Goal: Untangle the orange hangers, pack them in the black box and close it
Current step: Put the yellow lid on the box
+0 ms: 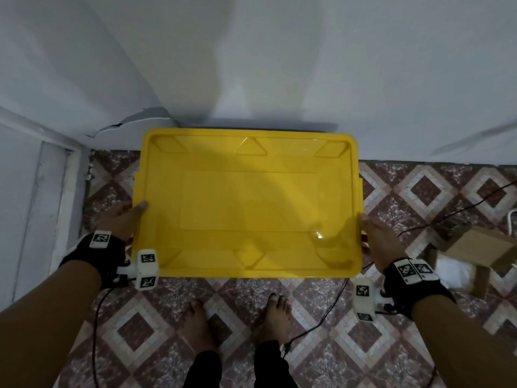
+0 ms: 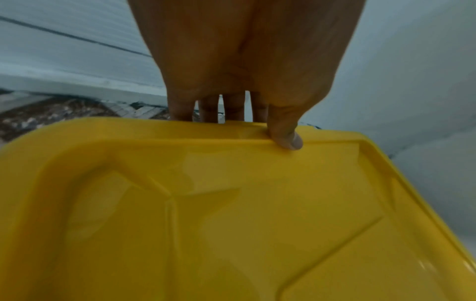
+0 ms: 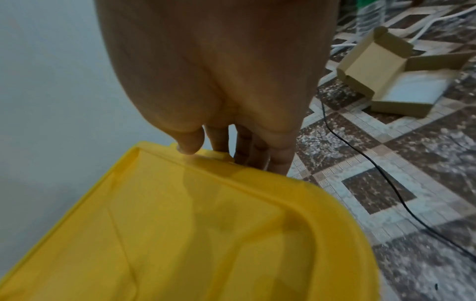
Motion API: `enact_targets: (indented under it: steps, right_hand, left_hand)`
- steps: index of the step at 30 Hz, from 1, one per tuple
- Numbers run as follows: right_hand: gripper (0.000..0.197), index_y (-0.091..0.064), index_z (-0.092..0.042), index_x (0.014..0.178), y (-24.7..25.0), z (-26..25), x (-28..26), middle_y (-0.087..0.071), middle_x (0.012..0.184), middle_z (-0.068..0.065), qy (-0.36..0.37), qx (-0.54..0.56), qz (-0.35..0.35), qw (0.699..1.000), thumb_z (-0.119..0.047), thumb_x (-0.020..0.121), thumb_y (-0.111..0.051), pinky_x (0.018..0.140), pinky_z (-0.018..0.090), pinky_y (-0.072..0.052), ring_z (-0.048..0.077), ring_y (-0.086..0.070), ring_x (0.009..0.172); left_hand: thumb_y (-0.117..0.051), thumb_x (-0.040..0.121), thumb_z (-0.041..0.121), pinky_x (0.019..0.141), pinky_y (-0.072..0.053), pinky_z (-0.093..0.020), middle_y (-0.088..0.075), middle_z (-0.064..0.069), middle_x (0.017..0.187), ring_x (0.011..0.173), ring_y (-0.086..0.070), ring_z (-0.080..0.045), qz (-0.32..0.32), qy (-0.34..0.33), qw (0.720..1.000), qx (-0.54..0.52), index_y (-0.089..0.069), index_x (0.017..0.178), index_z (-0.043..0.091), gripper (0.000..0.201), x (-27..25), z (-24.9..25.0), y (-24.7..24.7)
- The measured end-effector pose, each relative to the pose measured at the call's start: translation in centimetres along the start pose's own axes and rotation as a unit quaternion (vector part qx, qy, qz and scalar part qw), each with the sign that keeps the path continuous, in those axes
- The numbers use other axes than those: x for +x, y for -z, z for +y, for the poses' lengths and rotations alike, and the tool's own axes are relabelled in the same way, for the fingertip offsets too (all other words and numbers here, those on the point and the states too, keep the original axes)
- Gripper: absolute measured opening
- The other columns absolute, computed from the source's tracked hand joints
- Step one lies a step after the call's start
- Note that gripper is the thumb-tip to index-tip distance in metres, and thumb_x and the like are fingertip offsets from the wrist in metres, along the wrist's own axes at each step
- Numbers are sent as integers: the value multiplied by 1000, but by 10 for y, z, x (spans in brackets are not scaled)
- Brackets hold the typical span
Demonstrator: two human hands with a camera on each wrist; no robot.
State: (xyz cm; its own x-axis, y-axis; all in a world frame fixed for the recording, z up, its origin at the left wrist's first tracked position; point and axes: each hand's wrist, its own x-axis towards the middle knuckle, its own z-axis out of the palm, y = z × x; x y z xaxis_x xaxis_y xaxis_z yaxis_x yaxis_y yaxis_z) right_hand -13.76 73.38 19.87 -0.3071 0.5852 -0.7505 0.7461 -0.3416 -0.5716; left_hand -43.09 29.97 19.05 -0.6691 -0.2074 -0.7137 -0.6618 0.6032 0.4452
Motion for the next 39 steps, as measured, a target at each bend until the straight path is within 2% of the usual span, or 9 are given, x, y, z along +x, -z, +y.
enact_targets:
  steps: [6,10,16,20,23,27,31,34,39]
  right_hand:
    - [34,-63,-13,128,-2,2,3,-66,121,17,19,-13,19,1000,-35,105,-51,92,57,-55,41,-63,110]
    - [48,-51,-13,143,-6,-1,9,-58,133,12,-93,77,-32,992,-43,106,-46,92,54,-48,39,-56,117]
    - [44,-53,-13,143,5,3,17,-60,140,15,-107,234,-127,958,-32,104,-47,101,62,-45,43,-57,125]
    - [49,-57,-3,137,9,-1,22,-60,139,16,-88,191,-75,975,-28,96,-64,108,58,-42,41,-54,130]
    - [99,-59,-4,135,15,-3,20,-67,131,11,-39,141,-56,988,-44,53,-97,107,46,-46,33,-63,120]
    - [36,-64,-12,132,11,-7,8,-71,110,4,89,-40,28,995,-16,97,-66,98,46,-52,24,-67,100]
    - [45,-56,-24,140,0,3,-1,-71,119,8,171,-211,72,960,-27,96,-60,87,43,-54,32,-67,105]
    - [61,-44,-22,151,-8,6,-1,-60,141,10,147,-214,91,961,-29,94,-67,100,44,-49,33,-59,125]
    - [65,-41,-25,153,-15,9,0,-57,146,7,126,-189,103,968,-29,94,-68,107,52,-47,33,-56,130]
  left_hand:
    - [-71,78,56,86,-51,-51,-61,-8,129,108,-59,-37,-84,13,995,-56,-59,130,25,61,4,-8,8]
    - [-68,70,67,89,-47,-57,-56,-11,131,114,-56,-40,-159,88,979,-90,-47,142,21,88,10,-14,13]
    - [-57,88,57,98,-42,-63,-57,-21,134,119,-55,-49,-262,88,948,-159,-48,142,30,61,9,-15,16]
    - [-72,81,48,94,-48,-57,-66,-2,127,114,-63,-35,-155,27,978,-137,-61,129,24,55,4,-11,19]
    - [-70,86,45,88,-50,-50,-67,-1,106,96,-64,-31,-19,-87,996,25,-68,108,25,29,-12,-3,10]
    - [-64,92,39,65,-39,-38,-50,0,68,67,-50,-30,57,-160,975,140,-47,72,33,27,-24,8,-4]
    - [-63,94,26,72,-42,-51,-58,-16,87,81,-53,-37,85,-174,967,168,-59,99,15,13,-31,6,-7]
    - [-66,92,23,86,-47,-60,-63,-23,119,102,-57,-46,86,-172,970,151,-56,133,11,44,-33,-4,-5]
    - [-73,86,18,90,-47,-55,-64,-24,121,107,-58,-45,117,-164,972,117,-61,131,6,48,-35,-2,-4]
